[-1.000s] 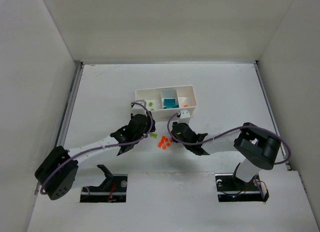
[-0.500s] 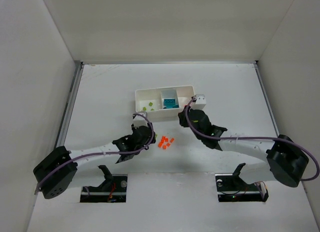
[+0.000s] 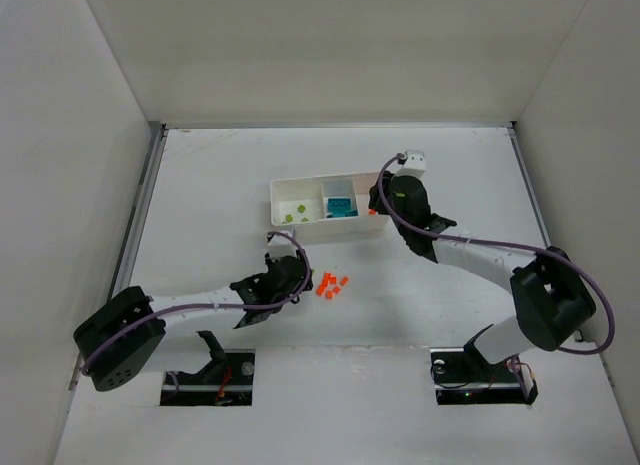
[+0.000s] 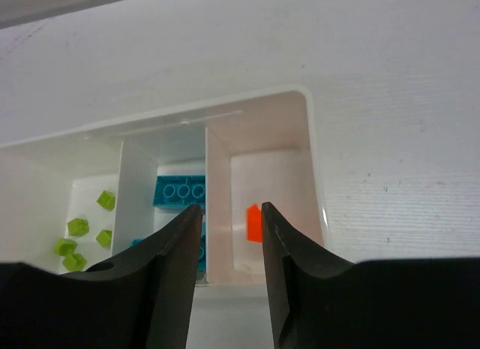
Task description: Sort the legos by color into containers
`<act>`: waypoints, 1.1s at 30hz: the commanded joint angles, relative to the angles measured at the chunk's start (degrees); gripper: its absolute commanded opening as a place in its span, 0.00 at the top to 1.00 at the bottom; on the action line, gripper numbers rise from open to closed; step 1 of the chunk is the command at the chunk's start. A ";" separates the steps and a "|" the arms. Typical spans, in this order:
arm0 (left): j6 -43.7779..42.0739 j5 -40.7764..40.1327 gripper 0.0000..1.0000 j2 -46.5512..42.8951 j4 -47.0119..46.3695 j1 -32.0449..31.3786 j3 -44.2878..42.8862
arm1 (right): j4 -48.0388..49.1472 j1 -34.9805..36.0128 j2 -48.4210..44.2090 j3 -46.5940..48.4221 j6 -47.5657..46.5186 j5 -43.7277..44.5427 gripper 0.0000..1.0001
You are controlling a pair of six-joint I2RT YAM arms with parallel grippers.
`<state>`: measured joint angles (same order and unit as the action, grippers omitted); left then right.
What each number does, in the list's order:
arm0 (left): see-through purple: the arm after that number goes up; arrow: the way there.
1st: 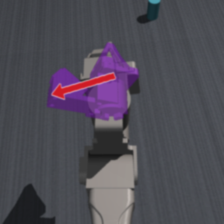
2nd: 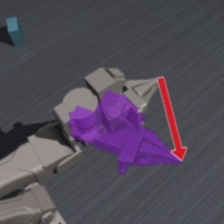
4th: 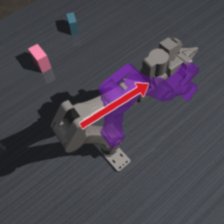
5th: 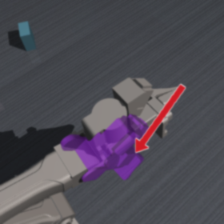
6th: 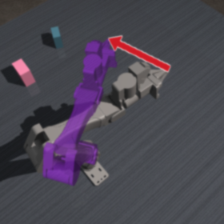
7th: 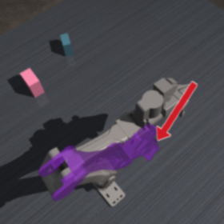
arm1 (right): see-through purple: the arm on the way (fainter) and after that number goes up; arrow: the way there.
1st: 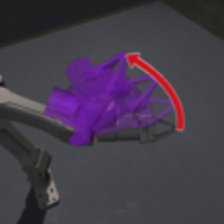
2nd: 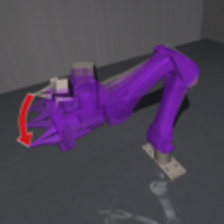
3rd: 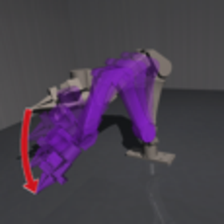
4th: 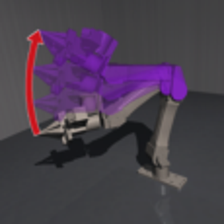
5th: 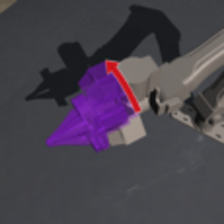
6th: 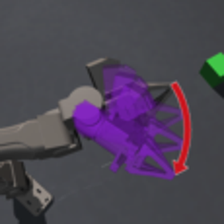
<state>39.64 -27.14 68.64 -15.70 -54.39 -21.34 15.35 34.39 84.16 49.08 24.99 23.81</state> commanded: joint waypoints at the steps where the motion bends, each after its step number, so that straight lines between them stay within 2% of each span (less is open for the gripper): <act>1: 1.06 -0.90 0.58 0.96 -2.49 -0.49 0.60 | 0.55 -0.77 1.62 3.74 -1.97 -1.23 0.55; 6: 1.06 -0.73 0.58 2.28 -3.63 -0.06 0.60 | 0.47 -0.60 1.54 4.10 -2.23 -0.88 0.47; 17: 0.44 0.15 0.58 7.64 -8.11 -0.93 -1.15 | 2.58 7.22 -1.89 -3.55 0.49 3.08 0.48; 25: -1.49 0.07 0.54 10.98 -7.32 -1.55 -2.65 | 3.19 8.10 -2.60 -4.69 0.93 3.26 0.48; 33: -2.37 -3.10 0.56 15.11 -5.30 -2.25 -5.11 | 3.81 8.19 -5.85 -6.89 1.11 3.35 0.48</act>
<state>38.11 -29.10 82.08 -23.92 -56.01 -25.23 15.81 42.13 80.84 42.68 25.52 26.11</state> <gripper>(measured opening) 0.448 0.516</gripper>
